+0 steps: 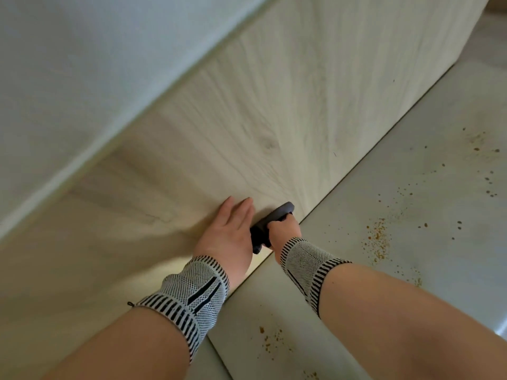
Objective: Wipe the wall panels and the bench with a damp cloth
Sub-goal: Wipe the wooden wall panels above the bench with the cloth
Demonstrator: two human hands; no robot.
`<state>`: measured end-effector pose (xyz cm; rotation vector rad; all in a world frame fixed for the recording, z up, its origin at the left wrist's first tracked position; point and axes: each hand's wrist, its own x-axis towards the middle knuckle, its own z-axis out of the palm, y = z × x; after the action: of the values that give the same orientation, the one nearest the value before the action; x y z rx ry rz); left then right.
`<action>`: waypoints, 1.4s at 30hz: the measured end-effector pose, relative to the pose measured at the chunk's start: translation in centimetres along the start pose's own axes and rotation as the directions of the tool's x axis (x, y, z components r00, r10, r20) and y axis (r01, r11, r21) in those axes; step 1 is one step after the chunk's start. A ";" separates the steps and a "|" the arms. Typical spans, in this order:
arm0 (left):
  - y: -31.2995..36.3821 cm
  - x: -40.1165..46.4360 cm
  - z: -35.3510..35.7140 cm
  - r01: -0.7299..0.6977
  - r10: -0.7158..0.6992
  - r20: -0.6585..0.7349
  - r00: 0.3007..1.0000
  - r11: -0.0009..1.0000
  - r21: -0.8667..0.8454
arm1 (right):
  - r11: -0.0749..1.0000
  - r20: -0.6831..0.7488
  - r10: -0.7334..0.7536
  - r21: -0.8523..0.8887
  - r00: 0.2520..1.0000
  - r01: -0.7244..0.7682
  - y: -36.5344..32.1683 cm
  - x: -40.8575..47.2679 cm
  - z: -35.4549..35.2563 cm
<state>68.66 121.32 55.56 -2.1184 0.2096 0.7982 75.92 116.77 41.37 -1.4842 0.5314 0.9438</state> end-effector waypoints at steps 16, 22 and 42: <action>-8.3 -18.4 -0.5 0.449 -0.516 -0.070 0.854 0.798 -0.403 | 0.822 -0.042 -0.567 -0.099 0.823 0.561 -10.8 -20.6 1.7; -7.1 -23.3 3.7 0.558 -0.661 0.040 0.749 0.597 -0.577 | 0.203 0.258 -0.882 -0.548 0.395 0.811 -9.5 -24.4 2.3; -5.2 -24.1 6.0 0.557 -0.779 0.240 0.580 0.163 -0.814 | -0.934 0.952 -0.294 -0.268 -0.083 0.235 -13.5 -25.8 2.0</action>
<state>49.08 126.19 71.02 -2.7705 -1.2552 -0.0196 71.65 115.71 70.22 -2.1882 -2.1687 -0.7534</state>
